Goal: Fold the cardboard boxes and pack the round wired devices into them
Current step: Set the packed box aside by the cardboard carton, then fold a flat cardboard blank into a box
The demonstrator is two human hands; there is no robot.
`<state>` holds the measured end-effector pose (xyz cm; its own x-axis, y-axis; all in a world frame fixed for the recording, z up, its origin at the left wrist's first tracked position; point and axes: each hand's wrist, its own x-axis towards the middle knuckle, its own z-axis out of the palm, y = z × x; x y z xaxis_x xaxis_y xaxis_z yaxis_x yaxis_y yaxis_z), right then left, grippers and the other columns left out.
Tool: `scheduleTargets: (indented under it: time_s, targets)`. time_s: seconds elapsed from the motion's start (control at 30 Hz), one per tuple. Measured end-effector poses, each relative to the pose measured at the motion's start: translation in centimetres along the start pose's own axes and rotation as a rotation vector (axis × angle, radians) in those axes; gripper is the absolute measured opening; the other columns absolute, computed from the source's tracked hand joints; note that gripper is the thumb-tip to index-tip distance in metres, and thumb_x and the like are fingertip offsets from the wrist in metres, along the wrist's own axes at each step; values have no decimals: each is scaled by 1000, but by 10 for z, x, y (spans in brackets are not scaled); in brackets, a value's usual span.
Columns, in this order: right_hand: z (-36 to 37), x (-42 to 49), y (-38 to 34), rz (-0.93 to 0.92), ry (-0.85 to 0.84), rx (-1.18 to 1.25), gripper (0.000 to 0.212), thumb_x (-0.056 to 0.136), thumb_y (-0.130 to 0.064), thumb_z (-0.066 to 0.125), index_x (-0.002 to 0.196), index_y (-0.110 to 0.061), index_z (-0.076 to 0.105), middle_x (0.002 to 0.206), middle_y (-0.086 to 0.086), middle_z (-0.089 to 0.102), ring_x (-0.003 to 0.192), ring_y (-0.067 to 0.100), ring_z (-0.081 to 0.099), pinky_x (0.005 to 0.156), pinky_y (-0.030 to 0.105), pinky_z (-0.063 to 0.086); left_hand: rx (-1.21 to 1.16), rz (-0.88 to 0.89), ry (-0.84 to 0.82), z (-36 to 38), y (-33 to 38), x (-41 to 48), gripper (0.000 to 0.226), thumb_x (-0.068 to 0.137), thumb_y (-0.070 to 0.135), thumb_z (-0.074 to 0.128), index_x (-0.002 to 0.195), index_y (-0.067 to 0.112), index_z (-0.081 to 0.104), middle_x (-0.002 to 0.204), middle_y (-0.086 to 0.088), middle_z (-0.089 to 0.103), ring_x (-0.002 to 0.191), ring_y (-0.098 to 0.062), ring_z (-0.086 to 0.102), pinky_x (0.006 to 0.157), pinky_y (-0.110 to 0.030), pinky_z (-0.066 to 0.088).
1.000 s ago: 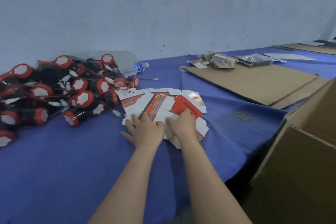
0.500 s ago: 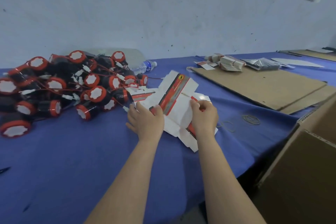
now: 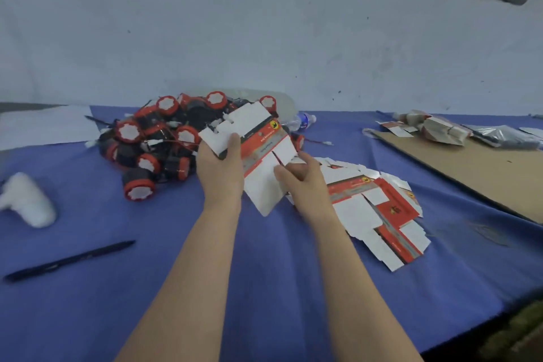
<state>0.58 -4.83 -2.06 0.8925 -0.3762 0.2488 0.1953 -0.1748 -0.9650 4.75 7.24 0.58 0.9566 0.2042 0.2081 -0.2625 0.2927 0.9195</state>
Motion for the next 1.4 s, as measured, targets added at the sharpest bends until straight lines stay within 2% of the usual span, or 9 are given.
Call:
scheduleTargets:
  time_s: [0.1, 0.2, 0.37, 0.5, 0.73, 0.87, 1.07, 1.23, 1.4]
  targets:
    - [30, 11, -5, -92, -7, 29, 46, 91, -28, 64, 129, -28, 39, 114, -18, 56, 98, -10, 58, 89, 25, 48, 172, 144, -134, -36, 0, 12, 17, 94, 18, 60, 106, 31, 58, 97, 21, 63, 86, 9, 61, 73, -11, 49]
    - [57, 19, -5, -147, -18, -94, 44, 91, -21, 64, 131, -19, 48, 117, -9, 61, 109, 10, 59, 93, 33, 50, 270, 110, -209, -65, -5, 24, 22, 94, 21, 61, 115, 27, 60, 101, 18, 63, 86, 7, 61, 62, -4, 46]
    - [95, 4, 20, -275, 43, -167, 28, 92, -20, 63, 110, -32, 45, 100, -23, 60, 95, 3, 59, 77, 17, 49, 277, 95, 57, -85, -19, 30, 48, 83, 33, 73, 124, 19, 52, 111, 10, 61, 101, -5, 57, 79, -10, 45]
    - [112, -13, 31, -299, 38, -111, 33, 93, -21, 61, 114, -41, 45, 100, -29, 60, 91, -15, 55, 69, -1, 39, 280, 174, 277, -87, -36, 23, 53, 80, 35, 74, 117, 9, 46, 106, 5, 59, 98, -11, 58, 68, -1, 42]
    - [127, -26, 28, -339, -30, 10, 23, 95, -28, 57, 110, -41, 44, 106, -24, 61, 97, -14, 56, 74, 0, 41, 229, 223, 385, -94, -43, 20, 39, 82, 38, 72, 104, 19, 46, 93, 20, 55, 81, 18, 55, 67, 1, 40]
    - [119, -17, 29, -192, 18, 145, 11, 95, -44, 48, 96, -34, 52, 87, -29, 64, 83, -13, 57, 68, 3, 42, 278, 256, 342, -91, -47, 19, 46, 82, 38, 72, 114, 16, 46, 101, 13, 57, 91, 0, 57, 76, -8, 46]
    - [113, -14, 34, -180, 71, 134, 16, 97, -47, 44, 89, -36, 51, 78, -31, 62, 71, -10, 54, 64, 7, 45, 299, 288, 289, -88, -53, 15, 51, 83, 46, 67, 110, 15, 38, 97, 16, 54, 87, 12, 57, 64, -2, 44]
    - [115, -17, 34, -223, 26, 57, 24, 96, -39, 50, 105, -59, 40, 101, -39, 53, 99, -23, 50, 80, 0, 42, 321, 298, 290, -89, -53, 18, 54, 79, 49, 69, 107, 16, 38, 105, 0, 57, 89, 0, 57, 62, 1, 41]
    - [117, -17, 40, -261, 24, 56, 26, 96, -35, 52, 121, -40, 46, 113, -26, 56, 105, -14, 52, 86, 6, 44, 392, 342, 269, -89, -54, 18, 59, 84, 52, 62, 123, 10, 44, 116, -1, 57, 104, -12, 57, 77, -5, 45]
